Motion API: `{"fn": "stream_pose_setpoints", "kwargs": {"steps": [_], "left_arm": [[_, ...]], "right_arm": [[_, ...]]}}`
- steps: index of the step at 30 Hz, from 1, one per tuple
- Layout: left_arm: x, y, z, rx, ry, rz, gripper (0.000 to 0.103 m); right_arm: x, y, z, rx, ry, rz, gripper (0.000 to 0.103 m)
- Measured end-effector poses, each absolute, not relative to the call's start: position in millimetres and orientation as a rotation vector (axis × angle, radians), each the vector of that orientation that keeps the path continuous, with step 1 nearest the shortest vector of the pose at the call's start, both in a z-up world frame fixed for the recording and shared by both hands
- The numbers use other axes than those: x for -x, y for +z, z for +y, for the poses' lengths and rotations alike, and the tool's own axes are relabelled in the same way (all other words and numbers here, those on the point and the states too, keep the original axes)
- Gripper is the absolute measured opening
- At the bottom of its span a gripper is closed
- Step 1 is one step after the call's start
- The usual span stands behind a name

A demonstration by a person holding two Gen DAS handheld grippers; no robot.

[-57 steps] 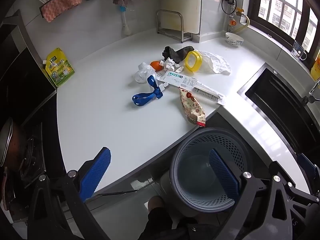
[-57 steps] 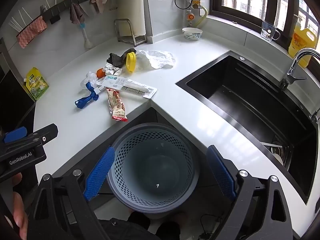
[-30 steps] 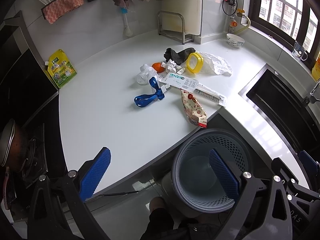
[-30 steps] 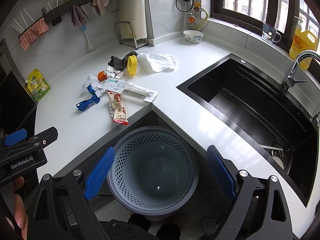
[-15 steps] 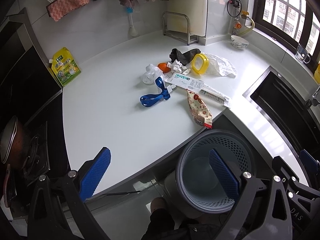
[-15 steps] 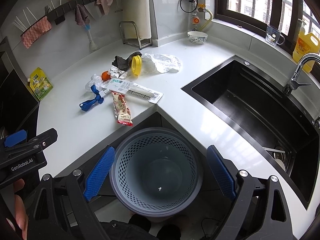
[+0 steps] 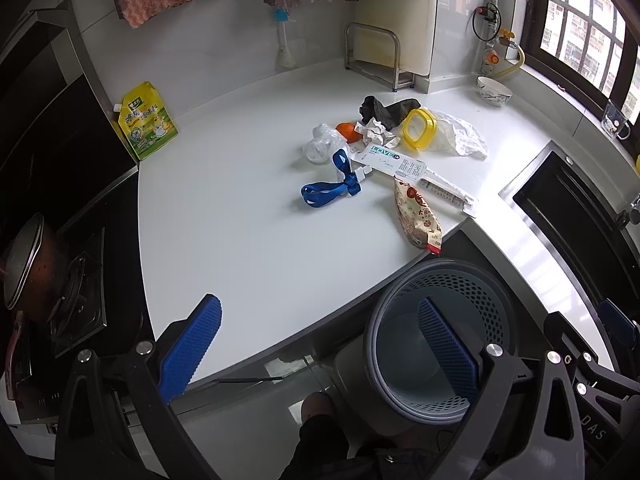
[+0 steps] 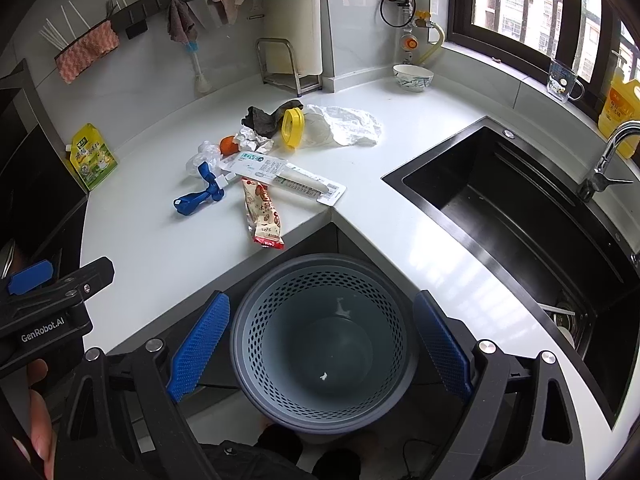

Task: Collect trash

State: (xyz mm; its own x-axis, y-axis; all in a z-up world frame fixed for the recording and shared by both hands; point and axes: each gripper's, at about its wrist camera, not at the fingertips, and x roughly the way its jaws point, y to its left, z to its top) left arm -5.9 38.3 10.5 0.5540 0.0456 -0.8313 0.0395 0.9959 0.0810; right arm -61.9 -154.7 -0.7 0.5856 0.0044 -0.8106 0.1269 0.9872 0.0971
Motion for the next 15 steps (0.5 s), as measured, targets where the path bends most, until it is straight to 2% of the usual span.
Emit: {"fn": "stream_pose_setpoints", "kwargs": {"steps": [15], "left_arm": [[10.5, 10.9, 43.5, -0.091, 0.01, 0.982, 0.097]], "right_arm": [[64.3, 0.0, -150.5, -0.153, -0.065, 0.944, 0.089]]}}
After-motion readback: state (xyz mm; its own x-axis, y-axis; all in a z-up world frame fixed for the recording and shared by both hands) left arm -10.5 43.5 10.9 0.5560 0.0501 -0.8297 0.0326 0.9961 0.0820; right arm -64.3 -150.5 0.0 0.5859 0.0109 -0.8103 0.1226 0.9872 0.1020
